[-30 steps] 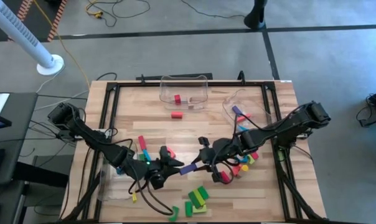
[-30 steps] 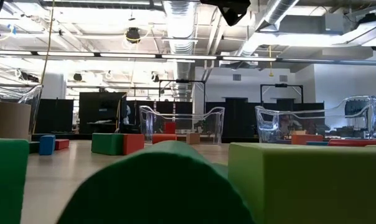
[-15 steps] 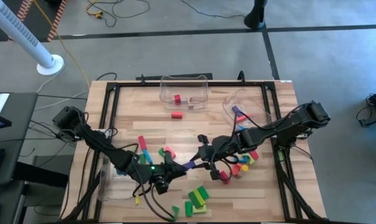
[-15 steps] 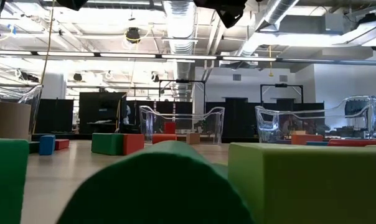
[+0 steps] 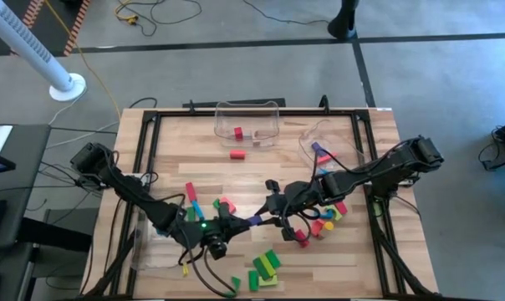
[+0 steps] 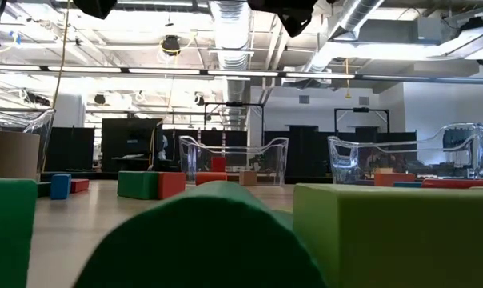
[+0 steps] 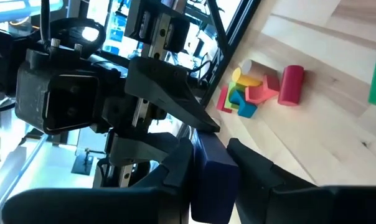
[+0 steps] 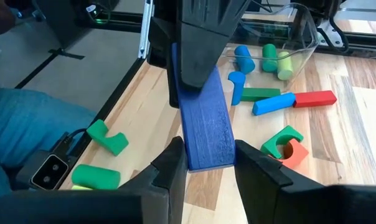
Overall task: Sort blocks by size
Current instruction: Put the blue rectangular block into the right transparent bin
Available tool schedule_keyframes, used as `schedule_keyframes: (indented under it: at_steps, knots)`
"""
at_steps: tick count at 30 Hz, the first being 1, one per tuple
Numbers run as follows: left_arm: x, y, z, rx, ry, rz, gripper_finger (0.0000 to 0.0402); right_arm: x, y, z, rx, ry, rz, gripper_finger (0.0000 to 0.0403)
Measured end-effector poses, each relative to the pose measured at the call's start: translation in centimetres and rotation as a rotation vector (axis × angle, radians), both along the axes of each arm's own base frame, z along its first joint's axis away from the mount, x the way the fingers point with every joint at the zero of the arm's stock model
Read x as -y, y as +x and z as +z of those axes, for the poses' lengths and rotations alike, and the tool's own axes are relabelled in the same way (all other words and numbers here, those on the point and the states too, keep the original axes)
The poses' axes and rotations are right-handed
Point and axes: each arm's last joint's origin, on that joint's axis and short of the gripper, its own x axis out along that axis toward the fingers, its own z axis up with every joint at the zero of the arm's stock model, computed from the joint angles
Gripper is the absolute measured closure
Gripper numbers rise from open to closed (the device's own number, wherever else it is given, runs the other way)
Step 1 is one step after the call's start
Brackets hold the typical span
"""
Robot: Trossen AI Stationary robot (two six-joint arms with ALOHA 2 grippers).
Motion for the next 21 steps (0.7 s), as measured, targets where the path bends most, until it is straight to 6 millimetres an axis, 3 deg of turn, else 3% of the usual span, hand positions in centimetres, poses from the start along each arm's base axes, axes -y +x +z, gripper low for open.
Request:
schedule_keyframes:
  at_steps: [8, 16, 21]
  knots:
    - [0.0, 0.0, 0.0, 0.003, 0.002, 0.015, 0.0332, 0.1, -0.3, 0.3, 0.005, -0.020, 0.010, 0.0249]
    - [-1.6, 0.1, 1.5, 0.053, -0.098, 0.035, 0.0343, 0.4, -2.8, 2.5, 0.041, -0.213, -0.079, 0.0140]
    - [-4.2, 0.8, 2.9, 0.099, -0.272, -0.007, 0.0344, -0.7, -4.4, 3.2, 0.065, -0.439, -0.151, 0.0119]
